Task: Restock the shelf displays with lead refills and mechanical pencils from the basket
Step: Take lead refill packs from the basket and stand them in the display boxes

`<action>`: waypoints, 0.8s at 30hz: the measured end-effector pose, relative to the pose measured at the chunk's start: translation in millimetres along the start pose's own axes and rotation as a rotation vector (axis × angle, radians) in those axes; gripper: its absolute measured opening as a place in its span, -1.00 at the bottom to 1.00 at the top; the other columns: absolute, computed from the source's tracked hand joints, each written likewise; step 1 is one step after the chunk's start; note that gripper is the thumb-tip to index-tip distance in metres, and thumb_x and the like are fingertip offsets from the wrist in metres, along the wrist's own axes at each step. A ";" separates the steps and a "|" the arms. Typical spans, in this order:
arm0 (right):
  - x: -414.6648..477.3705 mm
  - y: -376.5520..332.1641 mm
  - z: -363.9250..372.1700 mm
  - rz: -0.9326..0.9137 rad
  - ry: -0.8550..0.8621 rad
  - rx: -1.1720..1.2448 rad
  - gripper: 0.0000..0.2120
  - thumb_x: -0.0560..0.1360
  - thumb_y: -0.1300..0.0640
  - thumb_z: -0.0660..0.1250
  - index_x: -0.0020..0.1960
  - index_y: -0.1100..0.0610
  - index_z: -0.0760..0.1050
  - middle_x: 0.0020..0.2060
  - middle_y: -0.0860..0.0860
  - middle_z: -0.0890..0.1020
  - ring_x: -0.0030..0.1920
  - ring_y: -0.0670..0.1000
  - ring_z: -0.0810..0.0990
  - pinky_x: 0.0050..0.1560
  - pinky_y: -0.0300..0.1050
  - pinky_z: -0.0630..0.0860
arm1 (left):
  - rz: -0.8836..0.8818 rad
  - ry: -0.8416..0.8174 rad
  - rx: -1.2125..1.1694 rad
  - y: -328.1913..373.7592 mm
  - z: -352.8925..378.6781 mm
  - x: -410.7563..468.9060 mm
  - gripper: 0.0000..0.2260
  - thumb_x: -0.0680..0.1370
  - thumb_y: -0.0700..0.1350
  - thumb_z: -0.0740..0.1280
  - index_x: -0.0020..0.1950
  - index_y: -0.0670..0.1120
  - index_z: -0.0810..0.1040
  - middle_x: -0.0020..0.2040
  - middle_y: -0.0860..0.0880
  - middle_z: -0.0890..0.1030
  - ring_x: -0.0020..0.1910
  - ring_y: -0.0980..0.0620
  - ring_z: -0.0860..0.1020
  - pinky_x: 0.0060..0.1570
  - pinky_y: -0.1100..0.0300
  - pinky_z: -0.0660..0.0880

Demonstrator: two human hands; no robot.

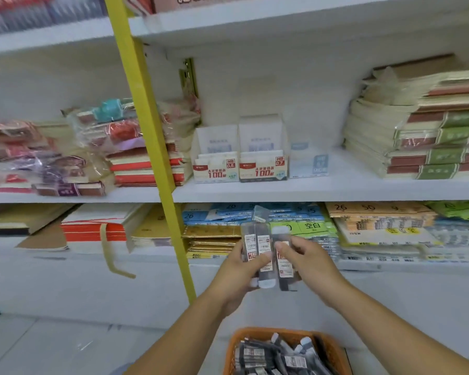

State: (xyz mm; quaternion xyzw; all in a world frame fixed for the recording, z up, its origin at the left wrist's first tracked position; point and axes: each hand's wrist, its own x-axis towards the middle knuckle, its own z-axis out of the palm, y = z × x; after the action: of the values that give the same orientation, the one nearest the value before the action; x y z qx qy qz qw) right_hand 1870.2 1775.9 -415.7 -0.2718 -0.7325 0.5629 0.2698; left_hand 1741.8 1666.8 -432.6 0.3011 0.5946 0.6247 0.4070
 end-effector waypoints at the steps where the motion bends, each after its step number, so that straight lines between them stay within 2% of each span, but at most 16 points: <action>1: 1.2 -6.3 -1.6 0.008 -0.026 0.015 -0.86 0.57 -0.02 0.29 -0.01 -0.16 0.64 -0.21 -0.14 0.71 -0.25 -0.13 0.67 -0.33 -0.21 0.57 | 0.018 0.023 -0.011 9.8 -2.6 0.6 -0.69 0.56 -0.07 0.44 0.27 0.14 0.51 0.11 0.09 0.71 0.05 0.04 0.71 -0.12 0.12 0.65; 4: 8.8 -19.2 -8.3 0.013 -0.075 0.062 -0.87 0.55 -0.02 0.33 -0.01 -0.19 0.64 -0.19 -0.08 0.72 -0.28 -0.12 0.66 -0.34 -0.25 0.53 | 0.067 0.054 -0.021 32.0 -10.5 8.6 -0.67 0.55 -0.09 0.45 0.29 0.09 0.51 0.13 0.01 0.71 0.09 -0.07 0.70 0.16 -0.17 0.59; 7: 21.3 -25.7 -13.8 -0.031 -0.046 0.061 -0.91 0.50 0.04 0.42 -0.01 -0.11 0.64 -0.30 -0.07 0.70 -0.44 -0.15 0.56 -0.49 -0.32 0.41 | 0.120 0.057 0.000 42.7 -13.4 18.2 -0.68 0.54 -0.06 0.46 0.26 0.10 0.52 0.06 0.04 0.73 0.00 -0.02 0.72 0.08 -0.03 0.63; 11: 38.8 -32.6 -11.0 -0.058 -0.057 0.072 -0.89 0.53 0.03 0.39 0.06 -0.08 0.56 -0.25 0.04 0.71 -0.49 -0.04 0.51 -0.55 -0.23 0.38 | 0.149 0.071 -0.031 35.9 -15.1 26.2 -0.70 0.52 -0.07 0.49 0.22 0.12 0.56 0.05 0.03 0.73 0.01 -0.07 0.71 -0.04 0.10 0.66; 13: 46.9 -37.1 -8.7 -0.049 -0.056 0.134 -0.89 0.55 0.03 0.35 0.07 -0.03 0.56 -0.26 0.13 0.69 -0.47 0.00 0.53 -0.52 -0.17 0.42 | 0.162 0.092 -0.047 36.1 -14.7 30.7 -0.73 0.53 -0.08 0.48 0.20 0.10 0.57 0.06 0.01 0.72 0.04 -0.14 0.69 0.06 -0.02 0.65; 15: 55.3 -45.8 -6.6 -0.032 -0.069 0.175 -0.84 0.57 0.00 0.31 0.06 0.06 0.56 -0.25 0.18 0.69 -0.43 0.04 0.56 -0.47 -0.14 0.49 | 0.191 0.129 -0.065 43.8 -17.6 34.9 -0.77 0.54 -0.08 0.47 0.17 0.10 0.59 0.06 -0.01 0.72 -0.04 -0.09 0.69 0.21 -0.19 0.57; 18: 71.2 -65.1 -4.3 -0.007 -0.119 0.175 -0.75 0.62 0.00 0.23 0.06 0.18 0.53 -0.22 0.23 0.69 -0.38 0.09 0.59 -0.42 -0.12 0.54 | 0.240 0.187 -0.095 59.8 -27.2 39.8 -0.79 0.53 -0.06 0.47 0.14 0.10 0.59 0.04 0.02 0.72 -0.07 0.00 0.68 0.27 -0.21 0.51; 21: 88.3 -90.3 1.6 -0.082 -0.119 0.118 -0.77 0.60 0.00 0.26 -0.03 0.11 0.61 -0.22 0.16 0.70 -0.35 0.04 0.58 -0.37 -0.13 0.53 | 0.319 0.250 -0.109 74.4 -39.7 45.8 -0.83 0.54 -0.05 0.46 0.11 0.10 0.59 0.00 0.05 0.73 -0.13 0.04 0.70 0.20 -0.12 0.54; 24: 113.0 -123.2 9.7 -0.229 -0.053 0.049 -0.78 0.56 0.01 0.31 -0.14 0.08 0.66 -0.24 0.10 0.70 -0.30 -0.01 0.60 -0.26 -0.13 0.55 | 0.420 0.332 -0.141 90.7 -56.9 52.2 -0.77 0.54 -0.08 0.46 0.18 0.09 0.57 0.00 0.05 0.72 -0.19 0.07 0.69 -0.03 0.01 0.59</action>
State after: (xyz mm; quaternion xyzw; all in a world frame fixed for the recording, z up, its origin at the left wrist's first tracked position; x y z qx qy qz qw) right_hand 1772.0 1821.7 -288.1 -0.1649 -0.7516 0.5531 0.3193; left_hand 1653.8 1687.3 -355.0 0.2820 0.5328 0.7760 0.1854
